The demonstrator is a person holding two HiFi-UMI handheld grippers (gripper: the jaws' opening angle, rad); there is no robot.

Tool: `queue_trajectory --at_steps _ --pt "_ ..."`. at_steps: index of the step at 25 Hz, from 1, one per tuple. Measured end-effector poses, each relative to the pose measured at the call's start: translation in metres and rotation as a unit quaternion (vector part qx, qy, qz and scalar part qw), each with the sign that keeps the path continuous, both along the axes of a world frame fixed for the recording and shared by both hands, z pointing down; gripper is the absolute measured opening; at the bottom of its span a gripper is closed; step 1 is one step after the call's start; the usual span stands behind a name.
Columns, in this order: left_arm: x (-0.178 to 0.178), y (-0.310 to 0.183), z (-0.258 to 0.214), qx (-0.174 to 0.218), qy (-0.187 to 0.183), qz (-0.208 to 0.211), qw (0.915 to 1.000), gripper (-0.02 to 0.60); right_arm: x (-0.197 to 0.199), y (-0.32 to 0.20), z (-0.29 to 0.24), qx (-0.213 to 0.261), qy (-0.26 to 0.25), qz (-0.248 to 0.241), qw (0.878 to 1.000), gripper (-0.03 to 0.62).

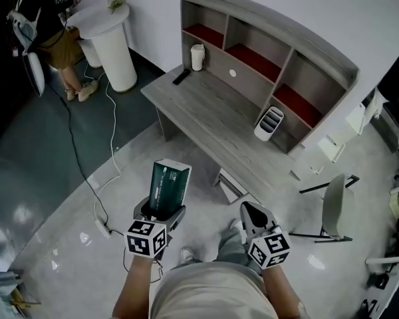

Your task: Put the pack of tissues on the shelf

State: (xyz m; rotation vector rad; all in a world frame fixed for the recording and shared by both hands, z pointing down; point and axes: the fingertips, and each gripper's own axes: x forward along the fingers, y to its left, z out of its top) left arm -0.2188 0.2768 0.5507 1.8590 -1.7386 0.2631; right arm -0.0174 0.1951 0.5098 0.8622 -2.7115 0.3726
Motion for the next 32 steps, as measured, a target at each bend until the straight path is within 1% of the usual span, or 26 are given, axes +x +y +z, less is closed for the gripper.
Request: queue_trajectory --at_steps 6,11,15,19,23,27,32 --pt "0.021 -0.074 -0.002 -0.013 -0.015 -0.011 0.9998 0.433 0.021 -0.081 -0.001 -0.006 -0.011 -0.01 1.0 0.028" --pt "0.05 -0.134 -0.001 -0.026 -0.011 -0.027 0.9992 0.434 0.046 -0.147 -0.008 -0.006 -0.018 -0.028 0.999 0.028" --pt "0.078 -0.174 -0.002 -0.029 -0.006 -0.037 0.9989 0.434 0.069 -0.188 -0.007 -0.01 -0.019 -0.04 0.999 0.028" --pt "0.107 -0.208 -0.005 -0.031 -0.007 -0.04 0.9987 0.434 0.096 -0.221 -0.006 -0.012 -0.019 -0.049 0.999 0.028" --pt "0.126 -0.233 0.0 -0.04 -0.004 -0.034 0.9986 0.434 0.119 -0.247 -0.002 -0.015 -0.021 -0.038 0.999 0.028" --pt "0.138 -0.255 -0.002 -0.045 -0.008 -0.023 0.9987 0.434 0.136 -0.264 0.001 -0.021 -0.026 -0.023 0.999 0.028" --pt "0.141 -0.293 -0.004 -0.043 -0.013 0.0 0.999 0.434 0.151 -0.279 0.004 -0.028 -0.03 0.005 0.999 0.028"
